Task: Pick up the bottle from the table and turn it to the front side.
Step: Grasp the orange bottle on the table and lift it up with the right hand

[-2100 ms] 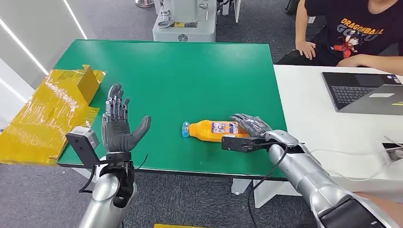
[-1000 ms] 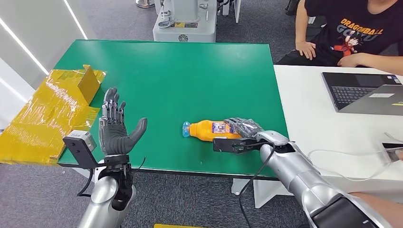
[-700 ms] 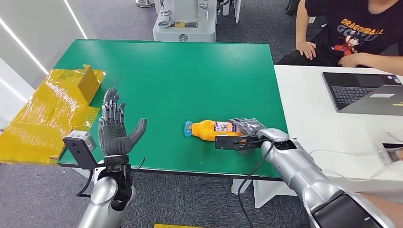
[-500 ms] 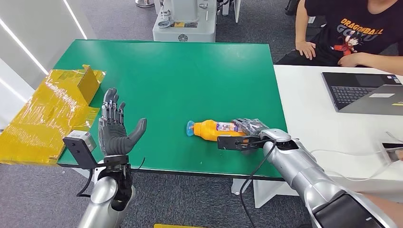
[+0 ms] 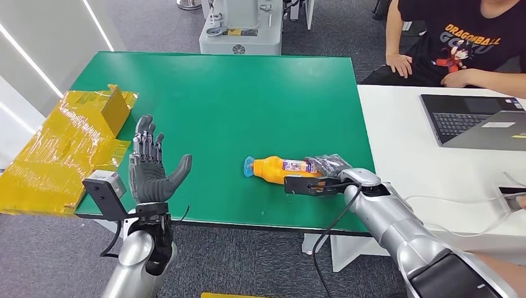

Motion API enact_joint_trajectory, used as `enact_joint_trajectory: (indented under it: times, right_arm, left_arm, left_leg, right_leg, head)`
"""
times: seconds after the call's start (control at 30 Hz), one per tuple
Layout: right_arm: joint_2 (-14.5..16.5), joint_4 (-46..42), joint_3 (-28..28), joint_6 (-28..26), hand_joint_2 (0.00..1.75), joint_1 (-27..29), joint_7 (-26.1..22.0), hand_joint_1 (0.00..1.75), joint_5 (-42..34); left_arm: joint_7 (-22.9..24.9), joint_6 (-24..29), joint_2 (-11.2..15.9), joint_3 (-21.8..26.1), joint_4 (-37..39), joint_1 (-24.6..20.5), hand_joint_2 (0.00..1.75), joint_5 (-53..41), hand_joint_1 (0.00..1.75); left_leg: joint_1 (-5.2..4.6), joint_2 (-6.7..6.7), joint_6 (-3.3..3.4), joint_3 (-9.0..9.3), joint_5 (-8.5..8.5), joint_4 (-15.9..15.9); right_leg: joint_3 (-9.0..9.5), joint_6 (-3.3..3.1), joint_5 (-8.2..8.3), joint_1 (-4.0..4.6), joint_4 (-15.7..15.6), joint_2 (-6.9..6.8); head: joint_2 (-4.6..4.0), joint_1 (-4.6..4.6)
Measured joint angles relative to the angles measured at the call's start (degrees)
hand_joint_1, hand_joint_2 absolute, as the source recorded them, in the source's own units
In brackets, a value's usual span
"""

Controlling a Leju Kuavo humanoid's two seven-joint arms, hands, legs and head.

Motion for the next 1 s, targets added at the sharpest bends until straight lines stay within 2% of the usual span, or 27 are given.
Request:
enact_joint_trajectory:
  times: [0.4, 0.57, 0.7, 1.0]
  right_arm:
    - [0.0, 0.0, -0.1, -2.7, 1.75, 0.3, -0.8, 1.75, -0.4]
    - [0.2, -0.7, -2.2, -14.8, 1.75, 2.1, -2.5, 1.75, -2.8]
    - [1.0, -2.6, -5.8, -24.5, 1.75, 3.3, -6.5, 1.75, -5.3]
    - [4.0, -9.1, -13.2, -34.9, 1.75, 6.7, -15.4, 1.75, -8.6]
  left_arm:
    - [-0.1, 0.0, 0.0, 0.5, 0.3, 0.0, 1.75, 0.3, 0.0]
    - [-0.5, 0.0, -0.1, 0.7, 0.4, 0.0, 1.75, 0.4, 0.0]
    - [-0.7, 0.2, -0.2, 0.7, 0.4, 0.0, 1.75, 0.2, 0.0]
    - [-1.0, 0.6, -0.7, 0.7, 0.5, 0.1, 1.75, 0.0, 0.0]
  left_leg:
    - [0.0, 0.0, 0.0, 0.0, 0.0, 0.0]
    - [0.0, -0.03, 0.0, -0.05, 0.0, 0.0]
    - [0.0, -0.01, 0.0, -0.05, 0.0, 0.0]
    - [0.01, -0.01, 0.0, -0.08, -0.01, 0.0]
  right_leg:
    - [0.0, 0.0, 0.0, 0.0, 0.0, 0.0]
    - [-0.01, 0.0, 0.0, 0.0, 0.0, -0.01]
    - [-0.02, 0.0, 0.0, 0.01, 0.0, 0.0]
    - [-0.06, 0.01, -0.03, 0.01, 0.0, 0.0]
  head:
    - [0.0, -0.01]
    - [0.0, -0.01]
    - [0.0, 0.0]
    - [0.0, 0.0]
